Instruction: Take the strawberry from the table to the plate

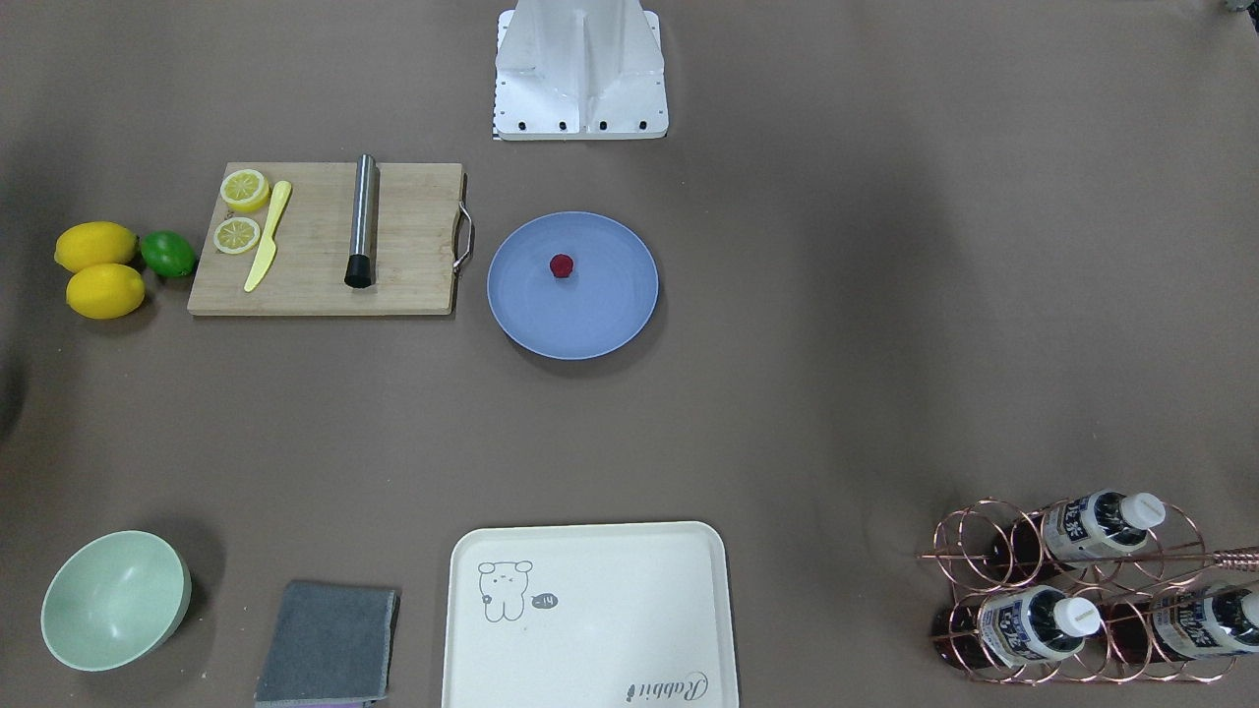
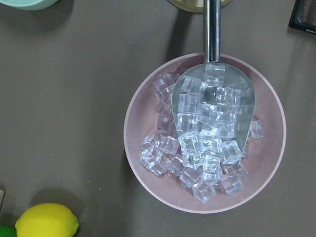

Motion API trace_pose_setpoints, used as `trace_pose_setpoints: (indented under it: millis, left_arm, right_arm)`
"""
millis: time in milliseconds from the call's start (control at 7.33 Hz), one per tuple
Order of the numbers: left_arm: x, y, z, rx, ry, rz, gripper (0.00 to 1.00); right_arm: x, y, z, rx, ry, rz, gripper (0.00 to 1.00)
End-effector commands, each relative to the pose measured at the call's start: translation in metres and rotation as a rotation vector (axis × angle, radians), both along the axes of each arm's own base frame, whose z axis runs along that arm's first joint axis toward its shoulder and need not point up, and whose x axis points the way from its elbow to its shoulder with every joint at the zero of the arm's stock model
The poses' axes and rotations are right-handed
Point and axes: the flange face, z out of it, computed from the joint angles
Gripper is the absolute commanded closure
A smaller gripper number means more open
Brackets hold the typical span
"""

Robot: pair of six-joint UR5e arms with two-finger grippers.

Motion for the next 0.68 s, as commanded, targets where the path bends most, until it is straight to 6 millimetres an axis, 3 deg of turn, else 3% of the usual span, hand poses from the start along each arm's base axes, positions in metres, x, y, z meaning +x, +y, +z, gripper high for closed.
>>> trace_pose_setpoints:
  millis: [0, 545]
  left_arm:
    - [-0.0012, 0.0127, 0.0158, -0.027, -0.001, -0.008, 0.02]
    - [-0.0024, 0.0128, 0.0097, -0.006, -0.008, -0.006, 0.02]
  right_arm:
    - [0.0065, 0.0048, 0.0052, -0.011, 0.014, 0.014, 0.0]
    - [0.0067, 0.0049, 0.0085, -0.019, 0.018, 0.014, 0.0]
